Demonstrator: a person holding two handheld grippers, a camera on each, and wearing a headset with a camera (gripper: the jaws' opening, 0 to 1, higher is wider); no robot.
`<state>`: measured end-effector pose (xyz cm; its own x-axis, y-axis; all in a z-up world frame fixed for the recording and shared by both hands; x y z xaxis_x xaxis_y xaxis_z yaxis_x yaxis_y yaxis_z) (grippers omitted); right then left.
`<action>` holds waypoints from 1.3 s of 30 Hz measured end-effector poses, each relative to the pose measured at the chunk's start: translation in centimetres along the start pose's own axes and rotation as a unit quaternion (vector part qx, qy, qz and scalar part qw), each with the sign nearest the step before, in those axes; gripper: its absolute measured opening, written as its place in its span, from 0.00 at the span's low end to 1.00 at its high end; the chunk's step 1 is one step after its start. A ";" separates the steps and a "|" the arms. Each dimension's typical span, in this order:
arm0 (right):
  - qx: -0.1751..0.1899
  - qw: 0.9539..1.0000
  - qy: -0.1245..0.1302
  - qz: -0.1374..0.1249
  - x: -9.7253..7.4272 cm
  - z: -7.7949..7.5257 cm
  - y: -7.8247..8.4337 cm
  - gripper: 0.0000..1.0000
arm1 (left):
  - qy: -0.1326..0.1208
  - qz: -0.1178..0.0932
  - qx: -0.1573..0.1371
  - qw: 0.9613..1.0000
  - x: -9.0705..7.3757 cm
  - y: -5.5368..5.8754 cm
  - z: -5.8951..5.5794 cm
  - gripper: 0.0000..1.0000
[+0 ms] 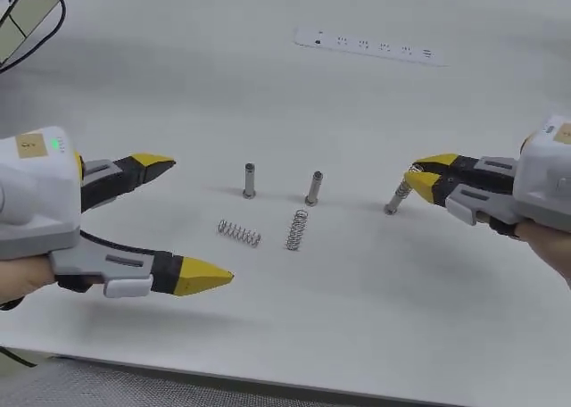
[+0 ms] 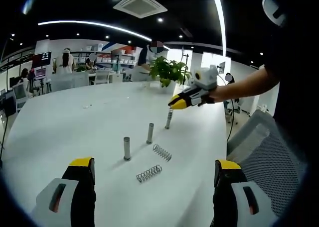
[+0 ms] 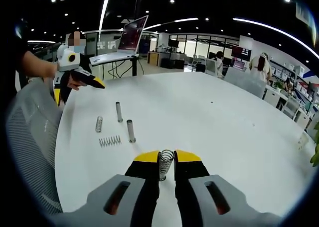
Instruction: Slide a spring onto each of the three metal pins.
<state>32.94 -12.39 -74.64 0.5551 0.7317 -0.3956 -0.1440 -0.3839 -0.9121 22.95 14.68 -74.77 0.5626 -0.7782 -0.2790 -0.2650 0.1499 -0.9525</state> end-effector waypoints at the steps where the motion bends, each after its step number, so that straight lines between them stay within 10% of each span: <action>1: 0.000 1.000 0.000 0.001 0.0 0.0 0.1 0.08 | 0.000 0.000 0.000 1.000 0.0 0.0 0.0 0.98; 39: 0.012 0.999 -0.014 0.040 1.5 0.3 2.8 0.09 | -0.003 -0.009 -0.004 1.000 0.2 -0.8 0.0 0.96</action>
<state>33.08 -12.17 -77.78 0.5172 0.7156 -0.4696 -0.2063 -0.4282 -0.8798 23.30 14.40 -74.10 0.5720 -0.7769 -0.2633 -0.2608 0.1321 -0.9563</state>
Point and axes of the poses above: the centre of the closed fingertips' face, and the gripper's own axes: x roughly forward along the fingers, z roughly to its left, y roughly out of its underside, the point moved 5 cm from there along -x, roughly backward along the fingers, and after that the axes turned 5 degrees about -z, right-handed, at the moved point
